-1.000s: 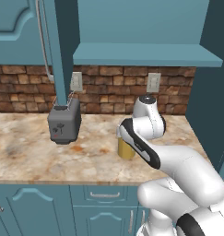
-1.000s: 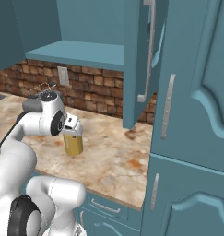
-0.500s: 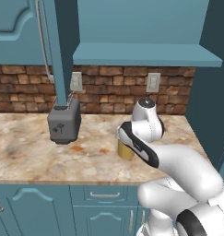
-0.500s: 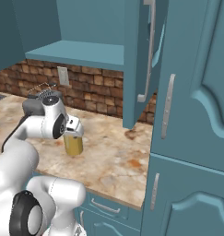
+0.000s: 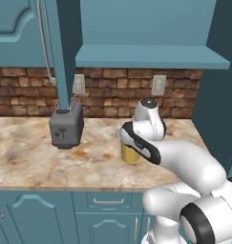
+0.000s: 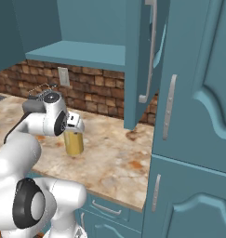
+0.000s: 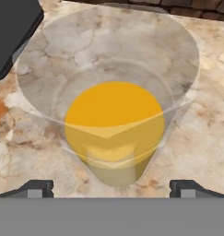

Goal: There is a tray on the dining counter. Grab the cup, mug, and pitcher and place them on the tray. The pitcher may be placed next to the tray if it cannot fit the tray.

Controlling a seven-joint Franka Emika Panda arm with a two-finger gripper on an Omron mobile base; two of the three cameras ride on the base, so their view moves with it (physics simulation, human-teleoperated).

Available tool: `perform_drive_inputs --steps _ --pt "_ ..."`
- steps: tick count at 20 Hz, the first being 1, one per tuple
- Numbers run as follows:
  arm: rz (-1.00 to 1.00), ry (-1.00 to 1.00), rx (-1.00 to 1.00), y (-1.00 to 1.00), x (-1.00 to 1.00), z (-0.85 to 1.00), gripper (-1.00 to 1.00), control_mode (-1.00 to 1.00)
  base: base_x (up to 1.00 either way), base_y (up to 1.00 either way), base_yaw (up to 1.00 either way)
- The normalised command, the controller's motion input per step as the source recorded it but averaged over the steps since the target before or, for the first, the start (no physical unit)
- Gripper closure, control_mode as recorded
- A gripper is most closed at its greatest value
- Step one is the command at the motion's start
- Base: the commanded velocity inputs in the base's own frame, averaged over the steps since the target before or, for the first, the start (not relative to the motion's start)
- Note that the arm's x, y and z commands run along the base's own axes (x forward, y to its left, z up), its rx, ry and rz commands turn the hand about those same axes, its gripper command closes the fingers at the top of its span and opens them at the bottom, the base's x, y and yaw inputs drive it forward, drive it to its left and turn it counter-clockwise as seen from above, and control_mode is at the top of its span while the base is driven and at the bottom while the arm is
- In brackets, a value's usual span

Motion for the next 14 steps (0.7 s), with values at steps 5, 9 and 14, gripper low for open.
perform_drive_inputs --steps 5,9,14 --pt "0.0 0.0 0.0 0.0 0.02 -0.41 1.0 -1.0 0.0 0.0 0.0" --pt "0.0 0.0 0.0 0.0 -0.03 -0.45 1.0 -1.0 0.0 0.0 0.0" --pt "0.0 0.0 0.0 -0.04 -0.16 -0.37 1.0 -1.0 0.0 0.0 0.0"
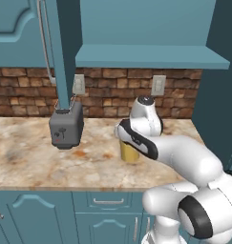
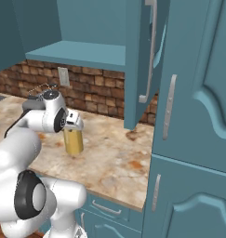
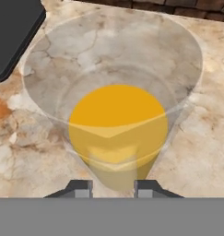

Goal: There is a tray on the dining counter. Grab the cup, mug, and pitcher and place them on the tray. The pitcher may be placed next to the tray if it cannot fit the tray.

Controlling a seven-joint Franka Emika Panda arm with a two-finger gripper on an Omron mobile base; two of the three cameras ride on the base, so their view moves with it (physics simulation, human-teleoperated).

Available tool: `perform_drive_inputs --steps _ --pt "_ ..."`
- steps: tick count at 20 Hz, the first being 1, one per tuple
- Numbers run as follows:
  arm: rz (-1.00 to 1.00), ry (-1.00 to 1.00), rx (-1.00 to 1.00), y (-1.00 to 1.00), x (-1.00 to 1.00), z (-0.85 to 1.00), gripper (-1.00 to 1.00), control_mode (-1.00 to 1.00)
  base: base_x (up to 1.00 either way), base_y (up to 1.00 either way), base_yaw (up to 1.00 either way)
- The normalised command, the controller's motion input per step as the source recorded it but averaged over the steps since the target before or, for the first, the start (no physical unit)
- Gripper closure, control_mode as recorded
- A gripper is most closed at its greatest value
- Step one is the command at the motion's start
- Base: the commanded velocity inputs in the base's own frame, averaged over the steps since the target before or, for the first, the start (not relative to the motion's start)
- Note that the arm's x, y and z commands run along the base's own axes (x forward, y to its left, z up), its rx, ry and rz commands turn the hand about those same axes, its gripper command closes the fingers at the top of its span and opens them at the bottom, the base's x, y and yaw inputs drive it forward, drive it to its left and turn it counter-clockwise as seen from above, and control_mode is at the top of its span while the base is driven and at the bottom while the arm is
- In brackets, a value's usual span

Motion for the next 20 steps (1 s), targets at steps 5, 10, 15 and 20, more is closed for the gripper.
perform_drive_inputs --steps 5,10,15,20 --pt "0.02 -0.04 0.0 -0.15 -0.53 -0.14 1.0 -1.0 0.0 0.0 0.0" --pt "0.09 -0.17 0.02 -0.13 -0.55 0.55 1.0 -1.0 0.0 0.0 0.0" --pt "0.12 -0.08 0.05 -0.12 -0.46 0.92 1.0 -1.0 0.0 0.0 0.0" --pt "0.13 0.0 0.06 -0.15 -0.55 0.94 1.0 -1.0 0.0 0.0 0.0"
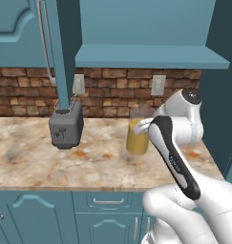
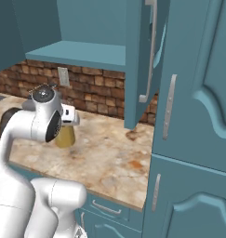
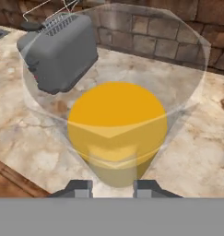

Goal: There is a tray on the dining counter. Grab the cup, mug, and pitcher and place them on the tray. The pitcher may be placed next to the tray if it cannot fit the tray.

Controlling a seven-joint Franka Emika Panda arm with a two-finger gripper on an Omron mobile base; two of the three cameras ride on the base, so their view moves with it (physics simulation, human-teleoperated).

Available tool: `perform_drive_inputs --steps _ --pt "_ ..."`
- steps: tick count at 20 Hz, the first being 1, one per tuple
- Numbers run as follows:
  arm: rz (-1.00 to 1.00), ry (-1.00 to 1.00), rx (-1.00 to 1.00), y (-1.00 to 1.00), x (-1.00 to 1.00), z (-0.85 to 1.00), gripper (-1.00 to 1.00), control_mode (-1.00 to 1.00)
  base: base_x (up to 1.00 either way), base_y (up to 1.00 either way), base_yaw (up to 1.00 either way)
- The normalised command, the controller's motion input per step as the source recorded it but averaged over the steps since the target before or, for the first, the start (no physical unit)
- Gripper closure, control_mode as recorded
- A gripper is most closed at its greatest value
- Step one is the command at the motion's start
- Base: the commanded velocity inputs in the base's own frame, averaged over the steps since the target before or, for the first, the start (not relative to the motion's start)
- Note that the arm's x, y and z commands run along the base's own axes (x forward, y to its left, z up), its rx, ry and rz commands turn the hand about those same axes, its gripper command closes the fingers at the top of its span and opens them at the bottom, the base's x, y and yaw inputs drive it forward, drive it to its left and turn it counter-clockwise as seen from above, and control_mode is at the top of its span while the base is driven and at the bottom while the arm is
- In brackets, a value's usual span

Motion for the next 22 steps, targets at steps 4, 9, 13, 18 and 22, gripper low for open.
perform_drive_inputs --steps 4,9,13,18,22 --pt "0.07 0.0 0.02 -0.07 -0.57 0.99 1.0 -1.0 0.0 0.0 0.0" --pt "0.02 0.0 0.0 -0.02 -0.59 0.87 1.0 -1.0 0.0 0.0 0.0" --pt "0.0 0.0 0.0 -0.06 -0.56 0.75 1.0 -1.0 0.0 0.0 0.0" --pt "0.0 0.0 0.0 0.0 -0.43 0.42 1.0 -1.0 0.0 0.0 0.0" --pt "0.0 -0.01 0.0 0.0 -0.26 0.05 1.0 1.0 -0.33 0.0 0.0"
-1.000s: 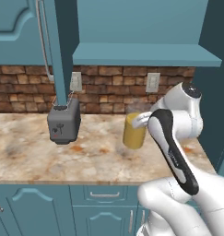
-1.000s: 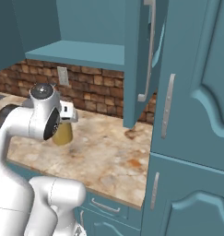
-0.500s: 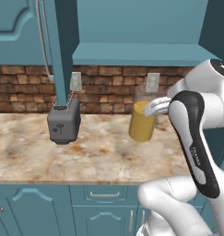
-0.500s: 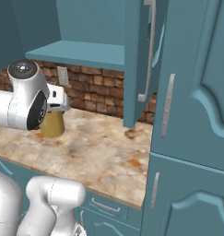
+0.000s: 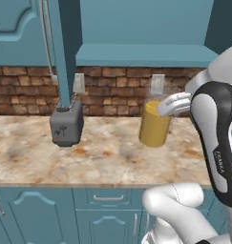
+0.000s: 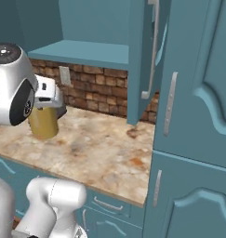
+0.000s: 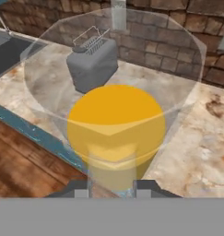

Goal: There is a tray on the dining counter. Grab the cup, mug, and pitcher and place them on the tray. The pitcher may be placed next to the tray if it cannot fit the tray.

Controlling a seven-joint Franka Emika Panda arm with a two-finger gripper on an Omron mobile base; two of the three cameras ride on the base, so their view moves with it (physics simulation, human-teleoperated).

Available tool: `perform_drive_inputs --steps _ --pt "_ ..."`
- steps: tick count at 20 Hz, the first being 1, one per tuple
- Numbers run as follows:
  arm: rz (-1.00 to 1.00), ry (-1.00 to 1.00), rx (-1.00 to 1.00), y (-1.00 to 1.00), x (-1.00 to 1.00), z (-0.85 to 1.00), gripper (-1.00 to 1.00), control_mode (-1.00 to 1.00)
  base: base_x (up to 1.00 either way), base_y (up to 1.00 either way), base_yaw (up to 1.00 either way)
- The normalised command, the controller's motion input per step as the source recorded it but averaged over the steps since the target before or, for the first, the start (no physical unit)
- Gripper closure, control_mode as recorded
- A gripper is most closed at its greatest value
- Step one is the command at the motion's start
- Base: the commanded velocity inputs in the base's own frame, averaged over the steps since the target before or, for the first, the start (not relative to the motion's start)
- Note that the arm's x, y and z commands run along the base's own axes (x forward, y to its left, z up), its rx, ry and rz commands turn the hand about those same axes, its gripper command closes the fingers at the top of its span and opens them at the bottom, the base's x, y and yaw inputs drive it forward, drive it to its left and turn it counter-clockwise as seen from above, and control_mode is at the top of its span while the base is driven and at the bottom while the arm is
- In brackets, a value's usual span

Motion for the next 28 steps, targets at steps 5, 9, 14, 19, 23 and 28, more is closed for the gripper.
perform_drive_inputs --steps 5,9,14,19,23,28 --pt "0.0 0.0 0.0 0.0 0.0 0.0 1.0 1.0 -0.86 0.0 0.0" --pt "0.0 0.0 0.0 0.0 0.0 0.0 1.0 1.0 -1.0 0.16 0.02" --pt "0.0 0.0 0.0 0.0 0.0 0.0 1.0 1.0 -0.65 0.75 0.32" --pt "0.0 0.0 0.0 0.0 0.0 0.0 1.0 1.0 -0.19 0.84 0.49" --pt "0.0 0.0 0.0 0.0 0.0 0.0 1.0 1.0 -0.03 0.8 0.54" --pt "0.0 0.0 0.0 0.0 0.0 0.0 1.0 1.0 0.0 0.75 0.53"
